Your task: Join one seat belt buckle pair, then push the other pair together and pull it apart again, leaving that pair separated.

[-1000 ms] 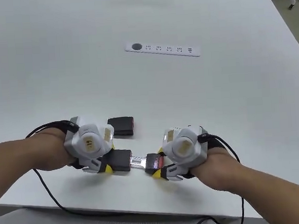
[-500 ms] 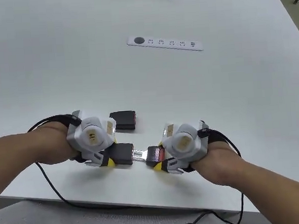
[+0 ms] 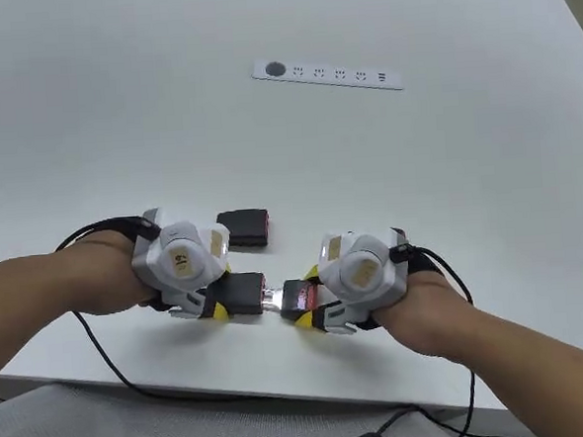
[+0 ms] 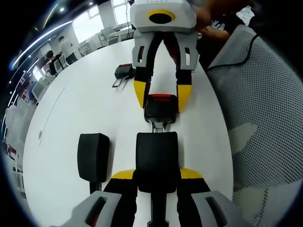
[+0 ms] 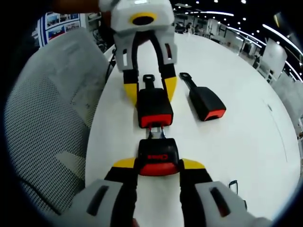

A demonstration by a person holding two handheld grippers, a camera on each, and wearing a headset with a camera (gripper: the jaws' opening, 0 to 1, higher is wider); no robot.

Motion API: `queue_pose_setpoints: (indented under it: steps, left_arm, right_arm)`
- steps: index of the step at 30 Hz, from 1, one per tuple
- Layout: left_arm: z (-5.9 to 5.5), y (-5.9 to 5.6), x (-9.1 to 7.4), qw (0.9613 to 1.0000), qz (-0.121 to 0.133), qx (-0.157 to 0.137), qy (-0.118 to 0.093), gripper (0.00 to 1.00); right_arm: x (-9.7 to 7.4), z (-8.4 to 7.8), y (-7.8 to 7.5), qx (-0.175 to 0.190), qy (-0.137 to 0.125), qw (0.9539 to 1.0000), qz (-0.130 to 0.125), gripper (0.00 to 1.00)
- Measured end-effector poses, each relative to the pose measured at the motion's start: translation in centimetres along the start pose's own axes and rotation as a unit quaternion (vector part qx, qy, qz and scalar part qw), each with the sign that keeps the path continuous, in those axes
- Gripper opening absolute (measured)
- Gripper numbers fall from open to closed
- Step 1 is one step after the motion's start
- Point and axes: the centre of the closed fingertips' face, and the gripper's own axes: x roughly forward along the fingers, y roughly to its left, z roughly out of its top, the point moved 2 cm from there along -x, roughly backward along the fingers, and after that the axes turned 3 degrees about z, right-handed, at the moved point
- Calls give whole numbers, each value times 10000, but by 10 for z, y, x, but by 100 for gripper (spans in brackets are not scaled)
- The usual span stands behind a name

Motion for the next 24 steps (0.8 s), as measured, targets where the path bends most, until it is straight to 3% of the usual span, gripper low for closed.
queue_pose_setpoints:
  steps: [10, 24]
  left_arm:
    - [0, 0, 0, 10000, -56, 4, -18, 32]
    - [0, 0, 1, 9999, -112, 15, 14, 31]
  right_arm:
    - [2, 5, -1, -168, 69, 9998, -12, 33]
    - [9, 15, -1, -96, -14, 9999, 46, 32]
